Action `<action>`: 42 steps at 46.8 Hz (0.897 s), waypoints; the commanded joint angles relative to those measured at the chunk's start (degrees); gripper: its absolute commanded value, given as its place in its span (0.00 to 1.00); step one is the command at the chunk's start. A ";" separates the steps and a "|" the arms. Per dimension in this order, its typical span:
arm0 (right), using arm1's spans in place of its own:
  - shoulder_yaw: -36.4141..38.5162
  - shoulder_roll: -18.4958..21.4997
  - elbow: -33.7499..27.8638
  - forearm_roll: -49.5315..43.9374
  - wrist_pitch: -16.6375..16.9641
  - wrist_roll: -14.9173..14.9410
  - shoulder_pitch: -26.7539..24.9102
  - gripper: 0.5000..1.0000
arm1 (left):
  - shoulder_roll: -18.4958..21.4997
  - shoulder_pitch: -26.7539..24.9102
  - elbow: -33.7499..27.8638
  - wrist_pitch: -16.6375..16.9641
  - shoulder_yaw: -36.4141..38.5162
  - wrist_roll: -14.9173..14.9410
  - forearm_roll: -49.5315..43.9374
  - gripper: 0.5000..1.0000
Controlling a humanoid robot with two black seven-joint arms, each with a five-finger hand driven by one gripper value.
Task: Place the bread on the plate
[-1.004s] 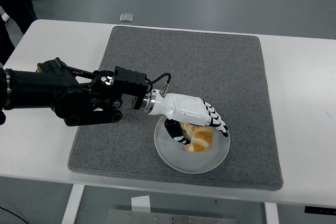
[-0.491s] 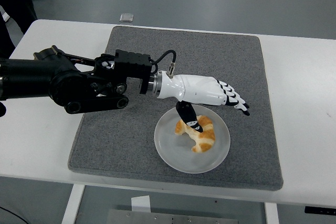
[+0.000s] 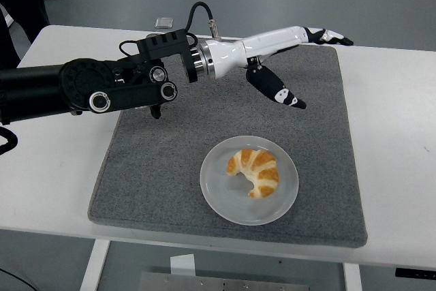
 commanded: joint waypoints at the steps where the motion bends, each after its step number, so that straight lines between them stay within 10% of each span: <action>1: 0.05 0.00 0.00 0.00 0.08 0.00 0.01 0.90 | 0.02 0.85 1.72 0.05 -1.70 0.21 -6.41 0.99; 30: 0.05 0.00 0.00 0.00 0.00 0.00 0.01 0.90 | -0.42 9.29 16.22 1.19 -13.56 0.74 -48.52 0.99; 42: 0.14 0.00 0.00 0.00 0.08 0.00 -0.08 0.90 | 0.02 17.37 15.79 7.78 -29.12 11.20 -49.05 0.99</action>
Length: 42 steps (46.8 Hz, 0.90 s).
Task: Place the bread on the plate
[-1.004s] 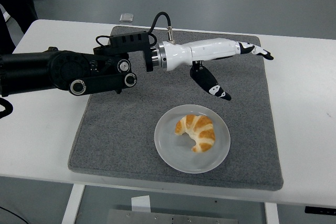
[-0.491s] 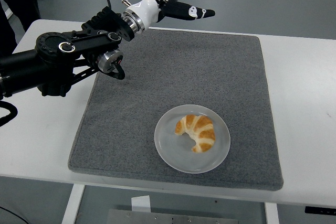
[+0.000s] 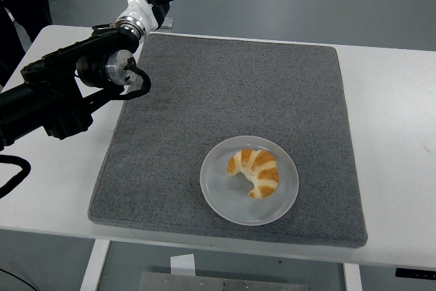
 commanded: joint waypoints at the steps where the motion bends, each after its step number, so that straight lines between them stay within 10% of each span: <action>1: -0.09 0.00 -0.03 0.00 0.05 0.00 0.05 0.90 | 0.13 2.51 -0.44 0.92 -4.10 1.56 0.15 0.99; 26: -0.09 0.00 -0.03 0.00 -0.04 0.00 0.05 0.90 | 0.30 14.30 -1.76 -4.18 -26.69 -0.02 -0.21 0.99; 42: 0.00 0.00 -0.65 -0.09 3.39 -0.09 0.40 0.91 | -2.24 14.56 3.16 -4.45 -27.75 -0.28 -0.12 0.99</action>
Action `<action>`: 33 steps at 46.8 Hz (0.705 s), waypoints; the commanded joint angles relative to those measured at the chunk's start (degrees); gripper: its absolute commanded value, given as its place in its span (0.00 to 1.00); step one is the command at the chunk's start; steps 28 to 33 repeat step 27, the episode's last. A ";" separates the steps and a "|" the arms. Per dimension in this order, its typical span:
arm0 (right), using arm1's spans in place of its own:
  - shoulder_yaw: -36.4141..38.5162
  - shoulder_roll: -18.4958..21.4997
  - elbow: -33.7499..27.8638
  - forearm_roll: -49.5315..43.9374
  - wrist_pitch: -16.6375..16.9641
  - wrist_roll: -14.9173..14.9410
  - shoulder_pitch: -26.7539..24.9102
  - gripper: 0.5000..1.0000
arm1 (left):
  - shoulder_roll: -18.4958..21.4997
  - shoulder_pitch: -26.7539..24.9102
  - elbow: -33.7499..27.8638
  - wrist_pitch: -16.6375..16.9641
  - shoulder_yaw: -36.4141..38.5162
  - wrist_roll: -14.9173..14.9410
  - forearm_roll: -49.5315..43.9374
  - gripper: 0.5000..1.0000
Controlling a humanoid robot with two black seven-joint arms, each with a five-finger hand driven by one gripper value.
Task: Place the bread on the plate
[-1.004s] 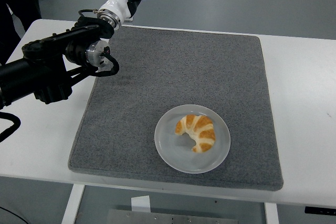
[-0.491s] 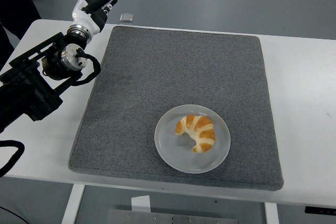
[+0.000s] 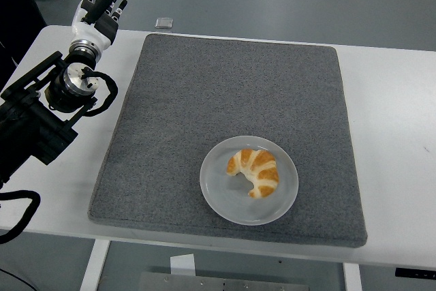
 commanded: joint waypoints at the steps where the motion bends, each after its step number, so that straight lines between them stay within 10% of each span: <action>1: 0.05 0.00 -0.35 -0.08 0.03 0.18 0.08 0.90 | -0.41 0.01 0.29 0.01 0.10 0.00 0.09 0.99; 33: 0.22 0.00 -0.18 0.18 0.21 0.18 -0.27 0.90 | -0.58 0.45 0.20 0.09 0.71 -0.53 0.79 0.99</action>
